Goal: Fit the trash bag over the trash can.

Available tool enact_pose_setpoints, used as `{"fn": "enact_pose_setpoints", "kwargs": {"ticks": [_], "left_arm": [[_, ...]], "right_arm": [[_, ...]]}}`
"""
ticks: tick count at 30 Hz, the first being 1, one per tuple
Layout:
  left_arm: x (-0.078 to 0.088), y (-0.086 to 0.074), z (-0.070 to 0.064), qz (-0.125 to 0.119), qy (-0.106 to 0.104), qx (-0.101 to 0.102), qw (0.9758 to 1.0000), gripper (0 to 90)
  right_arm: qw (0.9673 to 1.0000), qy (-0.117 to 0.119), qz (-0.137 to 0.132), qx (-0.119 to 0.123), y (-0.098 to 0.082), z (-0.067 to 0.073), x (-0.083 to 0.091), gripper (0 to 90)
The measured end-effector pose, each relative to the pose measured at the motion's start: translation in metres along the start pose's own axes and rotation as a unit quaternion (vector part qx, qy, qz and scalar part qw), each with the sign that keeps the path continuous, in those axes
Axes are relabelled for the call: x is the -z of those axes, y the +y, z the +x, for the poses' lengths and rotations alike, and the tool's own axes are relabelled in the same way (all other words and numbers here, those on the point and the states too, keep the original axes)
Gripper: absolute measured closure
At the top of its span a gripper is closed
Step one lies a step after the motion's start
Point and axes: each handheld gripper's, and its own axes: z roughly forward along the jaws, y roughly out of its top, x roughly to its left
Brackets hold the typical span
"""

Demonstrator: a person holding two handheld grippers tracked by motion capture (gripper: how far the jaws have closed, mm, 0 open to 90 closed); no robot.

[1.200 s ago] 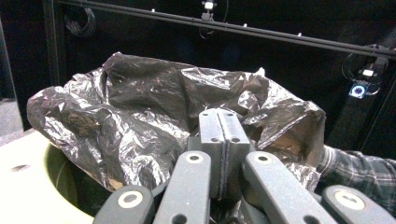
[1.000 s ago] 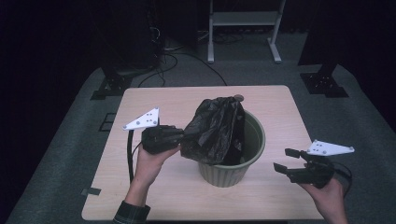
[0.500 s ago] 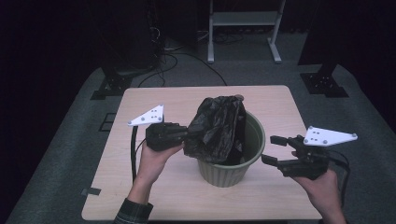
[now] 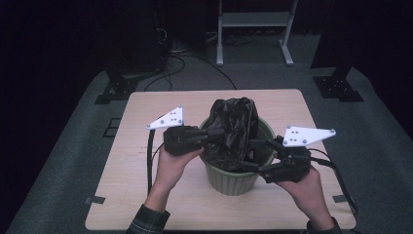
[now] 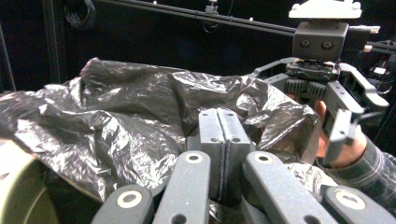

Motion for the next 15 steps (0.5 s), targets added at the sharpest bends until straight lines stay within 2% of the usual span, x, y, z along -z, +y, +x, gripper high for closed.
{"fn": "enact_pose_setpoints", "kwargs": {"ticks": [4,6,9,11,15], "left_arm": [[-0.004,0.001,-0.003,0.002,-0.007,-0.003,1.0,89.2],[-0.005,0.001,-0.003,0.004,-0.013,-0.003,0.9999,89.1],[-0.003,-0.001,-0.004,0.008,-0.016,-0.004,0.9998,89.1],[-0.001,-0.003,-0.004,0.01,-0.016,-0.003,0.9998,89.1],[0.01,-0.005,-0.002,0.008,-0.007,-0.002,0.9999,89.0]], "right_arm": [[1.0,0.004,-0.004,-0.006,0.003,-0.002,-0.009,39.2],[0.9999,0.007,-0.007,-0.009,0.004,-0.004,-0.01,54.1],[0.9999,-0.006,-0.004,-0.009,0.004,-0.008,-0.009,75.1],[0.9998,-0.017,-0.003,-0.007,0.004,-0.01,-0.007,85.9],[0.9991,-0.043,0.003,-0.004,0.005,-0.016,-0.002,89.8]]}}
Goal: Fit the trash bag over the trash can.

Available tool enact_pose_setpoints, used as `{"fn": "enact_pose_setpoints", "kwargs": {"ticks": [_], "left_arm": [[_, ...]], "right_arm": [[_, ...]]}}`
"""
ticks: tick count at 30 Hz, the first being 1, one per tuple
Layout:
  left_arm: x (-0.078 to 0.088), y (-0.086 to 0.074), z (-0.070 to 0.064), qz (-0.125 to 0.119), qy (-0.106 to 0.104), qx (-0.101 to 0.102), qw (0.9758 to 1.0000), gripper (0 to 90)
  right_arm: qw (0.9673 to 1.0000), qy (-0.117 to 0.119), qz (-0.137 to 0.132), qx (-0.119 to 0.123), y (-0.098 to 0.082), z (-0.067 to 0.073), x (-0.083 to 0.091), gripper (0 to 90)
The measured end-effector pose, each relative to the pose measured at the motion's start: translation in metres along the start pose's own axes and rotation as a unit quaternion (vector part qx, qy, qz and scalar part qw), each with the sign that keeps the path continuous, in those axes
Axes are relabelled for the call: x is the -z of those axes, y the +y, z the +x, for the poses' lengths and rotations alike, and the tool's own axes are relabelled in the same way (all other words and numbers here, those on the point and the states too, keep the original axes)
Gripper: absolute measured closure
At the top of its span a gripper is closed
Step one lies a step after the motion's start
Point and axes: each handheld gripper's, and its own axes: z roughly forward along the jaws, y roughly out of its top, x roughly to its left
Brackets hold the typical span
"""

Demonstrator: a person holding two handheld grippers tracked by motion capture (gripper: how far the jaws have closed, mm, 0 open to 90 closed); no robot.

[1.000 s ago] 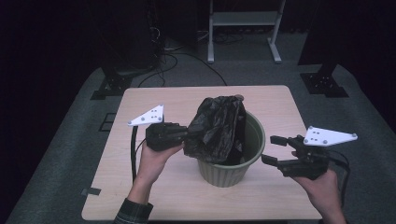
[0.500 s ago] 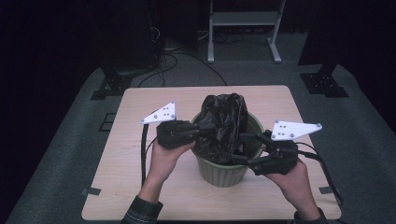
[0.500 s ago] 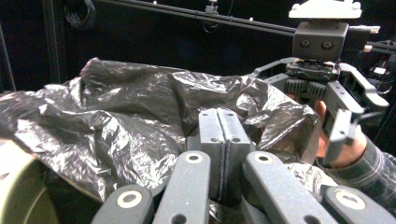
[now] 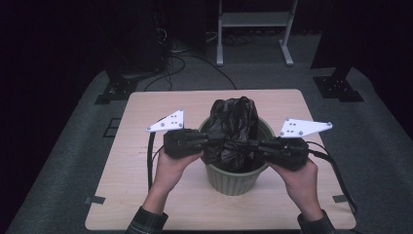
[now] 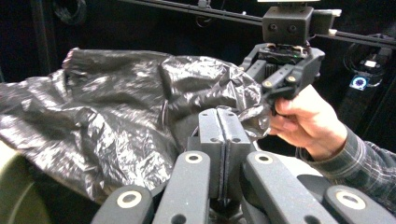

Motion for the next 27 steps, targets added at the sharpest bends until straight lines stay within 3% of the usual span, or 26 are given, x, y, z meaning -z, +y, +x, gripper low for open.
{"fn": "enact_pose_setpoints", "kwargs": {"ticks": [7,10,13,20,25,27], "left_arm": [[0.016,-0.002,0.002,-0.011,0.015,0.001,0.9998,81.4],[0.019,-0.006,-0.002,-0.017,0.031,0.002,0.9994,60.3],[0.023,-0.012,-0.008,-0.018,0.037,-0.002,0.9992,46.6],[0.032,-0.021,-0.017,-0.011,0.042,-0.004,0.9991,29.0],[0.022,-0.024,-0.021,0.015,0.053,-0.011,0.9984,22.9],[0.016,-0.023,-0.021,0.029,0.049,-0.02,0.9982,29.1]], "right_arm": [[0.9997,-0.021,-0.009,-0.01,-0.001,-0.011,0.011,90.0],[0.9996,-0.023,-0.013,-0.013,-0.001,-0.015,0.014,89.9],[0.9994,-0.028,-0.014,-0.013,0.001,-0.017,0.015,89.9],[0.9991,-0.035,-0.015,-0.019,0.003,-0.023,0.017,89.9],[0.9991,-0.03,-0.02,-0.021,0.007,-0.025,0.016,89.9],[0.9992,-0.028,-0.019,-0.02,0.008,-0.024,0.015,89.9]]}}
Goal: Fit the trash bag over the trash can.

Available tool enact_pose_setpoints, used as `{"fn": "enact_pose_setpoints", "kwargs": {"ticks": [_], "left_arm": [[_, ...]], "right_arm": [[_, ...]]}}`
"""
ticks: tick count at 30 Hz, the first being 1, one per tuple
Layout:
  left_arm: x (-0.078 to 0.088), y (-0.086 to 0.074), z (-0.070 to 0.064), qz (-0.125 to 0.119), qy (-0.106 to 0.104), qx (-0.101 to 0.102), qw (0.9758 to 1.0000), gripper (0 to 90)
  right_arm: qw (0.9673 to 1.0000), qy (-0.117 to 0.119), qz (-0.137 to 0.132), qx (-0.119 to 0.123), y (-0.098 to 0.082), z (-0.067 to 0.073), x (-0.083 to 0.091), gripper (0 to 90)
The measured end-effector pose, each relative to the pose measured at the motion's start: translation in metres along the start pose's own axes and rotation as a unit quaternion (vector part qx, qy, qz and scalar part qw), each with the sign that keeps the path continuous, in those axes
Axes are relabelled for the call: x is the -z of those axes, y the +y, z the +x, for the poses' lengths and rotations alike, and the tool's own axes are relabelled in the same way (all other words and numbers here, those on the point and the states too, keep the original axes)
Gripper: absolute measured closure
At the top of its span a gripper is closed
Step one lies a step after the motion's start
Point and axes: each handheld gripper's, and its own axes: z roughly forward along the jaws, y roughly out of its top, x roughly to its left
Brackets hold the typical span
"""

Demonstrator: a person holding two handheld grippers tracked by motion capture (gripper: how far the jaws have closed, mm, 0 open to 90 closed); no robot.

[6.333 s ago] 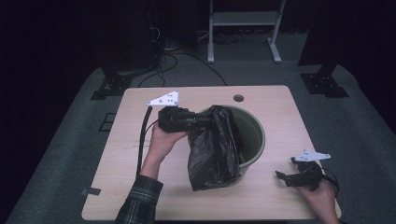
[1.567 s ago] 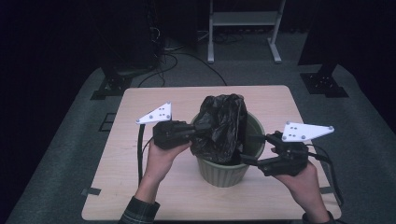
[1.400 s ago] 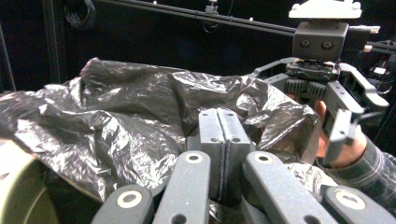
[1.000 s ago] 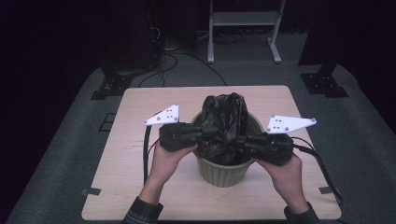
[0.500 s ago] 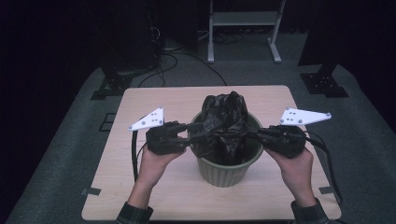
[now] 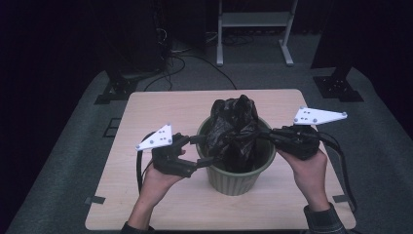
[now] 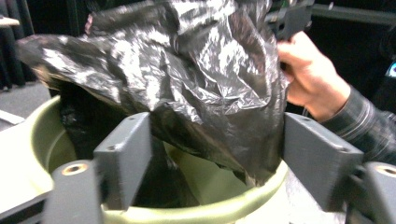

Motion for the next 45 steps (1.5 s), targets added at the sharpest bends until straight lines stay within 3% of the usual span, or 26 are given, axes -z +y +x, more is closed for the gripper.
{"fn": "enact_pose_setpoints", "kwargs": {"ticks": [2,3,5,6,8,12,15,22,27,34,42,45], "left_arm": [[-0.004,0.001,0.002,0.001,-0.011,-0.004,0.9999,44.6],[-0.006,0.002,0.004,0.0,-0.019,-0.005,0.9998,58.3],[-0.007,0.004,0.008,-0.001,-0.019,0.0,0.9998,73.5],[-0.006,0.005,0.01,-0.004,-0.019,0.003,0.9998,80.4],[-0.002,0.008,0.015,-0.011,-0.016,0.006,0.9998,85.9],[0.007,0.014,0.024,-0.029,-0.009,0.014,0.9994,88.4],[0.009,0.024,0.031,-0.041,-0.002,0.017,0.999,89.0],[-0.003,0.045,0.043,-0.055,0.015,0.012,0.9983,89.1],[-0.016,0.05,0.046,-0.055,0.019,0.016,0.9982,89.1],[-0.024,0.049,0.045,-0.06,0.016,0.021,0.9978,89.1],[-0.025,0.048,0.043,-0.063,0.011,0.024,0.9976,89.1],[-0.025,0.046,0.042,-0.066,0.008,0.027,0.9974,89.1]], "right_arm": [[1.0,0.002,0.0,0.002,0.001,0.0,-0.001,89.8],[1.0,0.002,0.001,0.001,0.001,0.0,-0.001,89.9],[1.0,0.001,0.003,0.002,0.001,0.0,-0.001,89.8],[1.0,-0.002,0.004,0.002,0.0,-0.001,0.0,89.8],[1.0,-0.004,0.005,0.004,-0.001,-0.003,0.001,89.8],[0.9998,-0.016,0.007,-0.004,-0.005,-0.01,0.006,89.5],[0.9998,-0.019,0.002,-0.011,-0.007,-0.014,0.009,84.1],[0.9994,-0.013,-0.021,-0.026,-0.013,-0.01,0.021,63.7],[0.9992,-0.001,-0.029,-0.028,-0.018,-0.003,0.025,56.7],[0.9991,0.028,-0.029,-0.017,-0.02,0.015,0.006,46.2],[0.9983,0.045,-0.035,-0.014,-0.016,0.027,-0.013,46.2],[0.9982,0.045,-0.036,-0.016,-0.014,0.028,-0.017,50.1]]}}
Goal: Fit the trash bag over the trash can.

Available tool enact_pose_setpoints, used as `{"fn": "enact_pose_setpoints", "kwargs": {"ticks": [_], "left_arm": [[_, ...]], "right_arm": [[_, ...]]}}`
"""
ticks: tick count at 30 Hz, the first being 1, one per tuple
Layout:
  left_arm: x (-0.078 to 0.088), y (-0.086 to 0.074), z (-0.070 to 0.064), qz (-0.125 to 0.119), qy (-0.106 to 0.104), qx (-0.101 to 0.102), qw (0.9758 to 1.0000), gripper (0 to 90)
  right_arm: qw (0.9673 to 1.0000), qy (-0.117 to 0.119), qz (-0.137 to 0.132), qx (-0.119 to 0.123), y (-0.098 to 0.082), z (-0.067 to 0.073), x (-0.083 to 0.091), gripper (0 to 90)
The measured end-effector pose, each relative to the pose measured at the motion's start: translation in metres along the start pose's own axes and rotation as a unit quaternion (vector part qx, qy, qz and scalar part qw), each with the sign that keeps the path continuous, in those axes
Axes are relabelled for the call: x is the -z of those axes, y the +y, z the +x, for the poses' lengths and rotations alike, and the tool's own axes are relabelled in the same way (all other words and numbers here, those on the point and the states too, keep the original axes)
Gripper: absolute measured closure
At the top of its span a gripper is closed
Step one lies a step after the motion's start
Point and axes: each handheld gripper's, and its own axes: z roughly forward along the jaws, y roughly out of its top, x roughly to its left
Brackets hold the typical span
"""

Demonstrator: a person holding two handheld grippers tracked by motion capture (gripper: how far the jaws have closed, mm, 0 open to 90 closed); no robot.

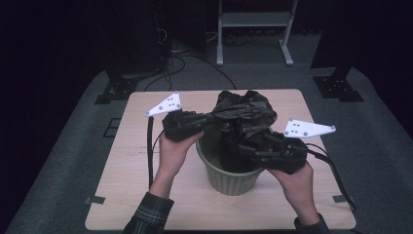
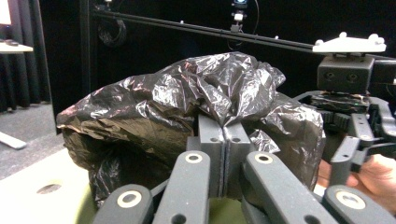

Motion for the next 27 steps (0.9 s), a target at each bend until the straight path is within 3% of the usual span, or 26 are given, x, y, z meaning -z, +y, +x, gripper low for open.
{"fn": "enact_pose_setpoints", "kwargs": {"ticks": [4,6,18,27], "left_arm": [[0.003,-0.002,0.0,0.002,-0.002,0.001,1.0,89.1],[0.008,-0.003,0.0,0.005,-0.002,0.001,1.0,89.1],[0.061,-0.016,0.005,0.022,0.025,0.01,0.9994,88.9],[0.093,-0.014,0.004,0.052,0.051,-0.009,0.9973,88.5]], "right_arm": [[0.9999,-0.015,0.007,0.002,0.0,-0.001,-0.002,80.0],[0.9995,-0.027,0.011,0.009,-0.001,-0.002,0.001,89.5],[0.9959,-0.089,0.016,0.009,-0.003,-0.024,0.043,90.0],[0.9935,-0.114,0.011,-0.006,-0.006,-0.042,0.064,90.0]]}}
